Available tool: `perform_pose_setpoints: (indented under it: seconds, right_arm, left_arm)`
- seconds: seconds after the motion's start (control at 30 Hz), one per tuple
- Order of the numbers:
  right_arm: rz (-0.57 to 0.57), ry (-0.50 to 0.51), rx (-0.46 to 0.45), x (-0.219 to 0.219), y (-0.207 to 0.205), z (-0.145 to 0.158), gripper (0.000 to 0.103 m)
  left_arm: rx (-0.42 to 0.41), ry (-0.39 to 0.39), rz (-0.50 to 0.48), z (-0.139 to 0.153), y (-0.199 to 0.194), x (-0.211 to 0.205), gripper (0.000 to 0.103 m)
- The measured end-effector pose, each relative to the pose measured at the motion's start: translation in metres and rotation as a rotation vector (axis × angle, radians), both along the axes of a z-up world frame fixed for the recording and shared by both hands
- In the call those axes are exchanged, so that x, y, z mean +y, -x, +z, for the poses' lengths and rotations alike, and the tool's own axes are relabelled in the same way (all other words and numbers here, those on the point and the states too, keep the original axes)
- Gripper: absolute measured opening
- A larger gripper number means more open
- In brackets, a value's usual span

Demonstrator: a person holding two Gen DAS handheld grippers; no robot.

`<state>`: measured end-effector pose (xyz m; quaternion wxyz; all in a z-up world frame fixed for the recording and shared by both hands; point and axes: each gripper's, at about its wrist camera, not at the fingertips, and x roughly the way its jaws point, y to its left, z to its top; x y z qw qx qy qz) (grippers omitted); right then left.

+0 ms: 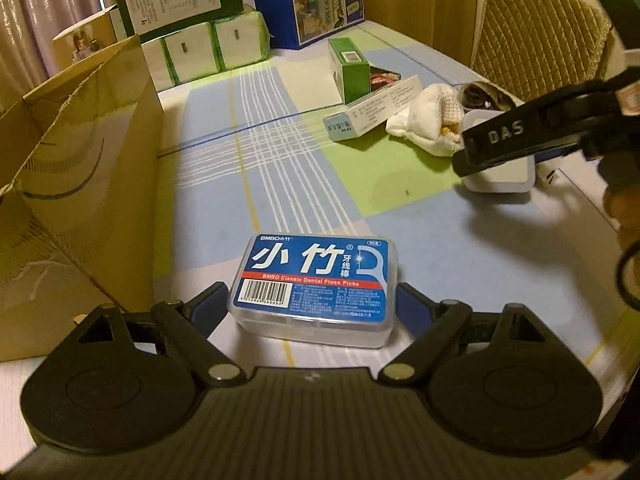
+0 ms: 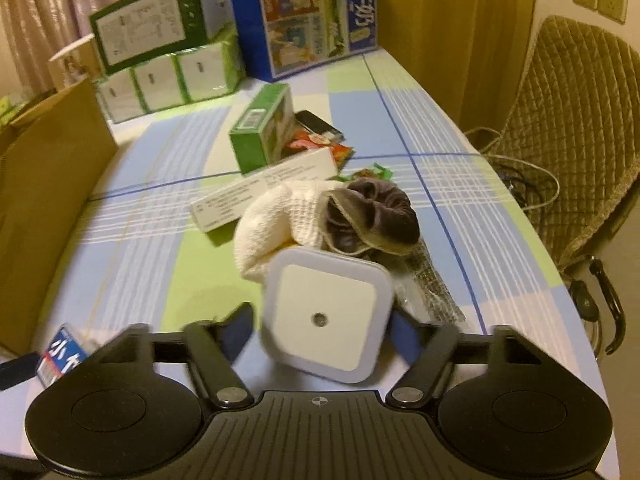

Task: Organize objects
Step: 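Grasp the floss box with left tool while right tool grasps the night light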

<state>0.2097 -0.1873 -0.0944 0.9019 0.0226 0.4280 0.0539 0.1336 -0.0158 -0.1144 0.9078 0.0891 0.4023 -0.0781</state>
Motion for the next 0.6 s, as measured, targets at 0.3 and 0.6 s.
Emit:
perform_pose_setpoints:
  seconds: [0.3, 0.6]
  right_arm:
    - [0.159, -0.008, 0.076, -0.001, 0.025, 0.006, 0.064]
    - [0.103, 0.017, 0.035, -0.002, 0.039, 0.006, 0.075]
  left_arm:
    - [-0.002, 0.035, -0.010, 0.001, -0.005, 0.007, 0.088]
    - [-0.012, 0.032, -0.011, 0.001, -0.003, 0.004, 0.088]
